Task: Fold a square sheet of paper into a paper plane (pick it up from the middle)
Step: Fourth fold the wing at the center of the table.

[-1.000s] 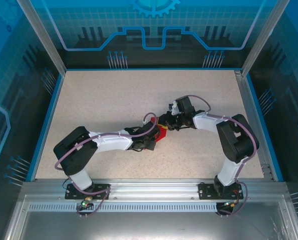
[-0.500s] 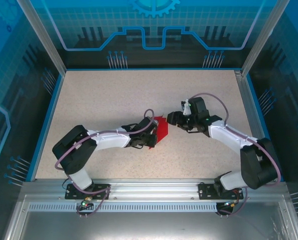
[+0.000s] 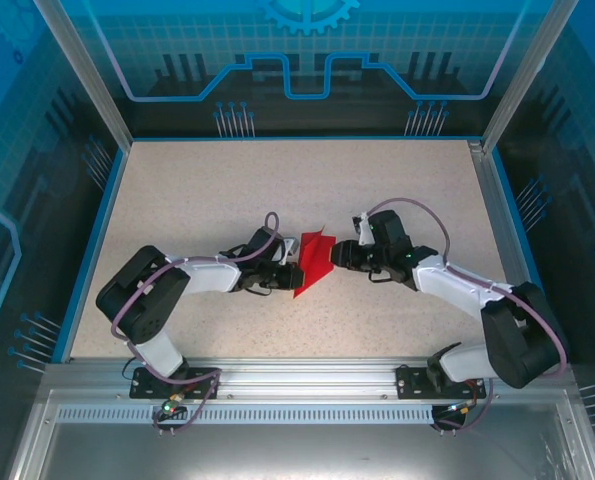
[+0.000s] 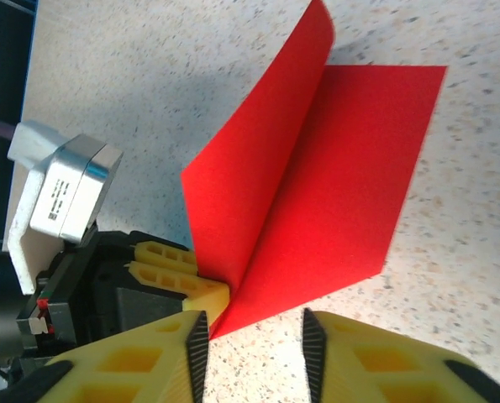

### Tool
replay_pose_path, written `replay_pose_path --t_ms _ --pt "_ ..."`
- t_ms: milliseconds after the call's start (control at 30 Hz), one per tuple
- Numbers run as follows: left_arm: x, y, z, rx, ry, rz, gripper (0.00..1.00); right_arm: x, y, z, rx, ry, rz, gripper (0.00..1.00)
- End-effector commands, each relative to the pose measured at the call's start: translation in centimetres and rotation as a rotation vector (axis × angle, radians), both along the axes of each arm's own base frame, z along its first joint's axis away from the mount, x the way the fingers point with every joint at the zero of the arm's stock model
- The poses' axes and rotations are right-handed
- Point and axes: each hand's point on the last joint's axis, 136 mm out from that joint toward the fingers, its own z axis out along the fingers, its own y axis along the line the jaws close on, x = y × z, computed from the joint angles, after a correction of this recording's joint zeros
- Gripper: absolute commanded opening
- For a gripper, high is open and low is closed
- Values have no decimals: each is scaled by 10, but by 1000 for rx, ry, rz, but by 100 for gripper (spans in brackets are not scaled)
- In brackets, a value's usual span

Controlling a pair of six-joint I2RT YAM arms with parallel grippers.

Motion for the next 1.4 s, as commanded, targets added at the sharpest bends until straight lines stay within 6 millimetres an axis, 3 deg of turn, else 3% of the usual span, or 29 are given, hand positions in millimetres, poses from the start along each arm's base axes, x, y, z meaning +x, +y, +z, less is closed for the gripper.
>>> replay_pose_path --t_ms 0,367,600,1367 --pt "-3 -14 20 -123 -2 -44 15 -5 19 -2 12 -6 77 29" --pt "1 -16 20 -156 7 -52 13 -7 47 -23 7 50 122 19" --pt "-3 -16 13 -162 29 -63 8 -4 57 -22 30 60 136 12" --pt "-13 -10 -2 -176 102 -60 5 16 69 -23 66 95 112 10"
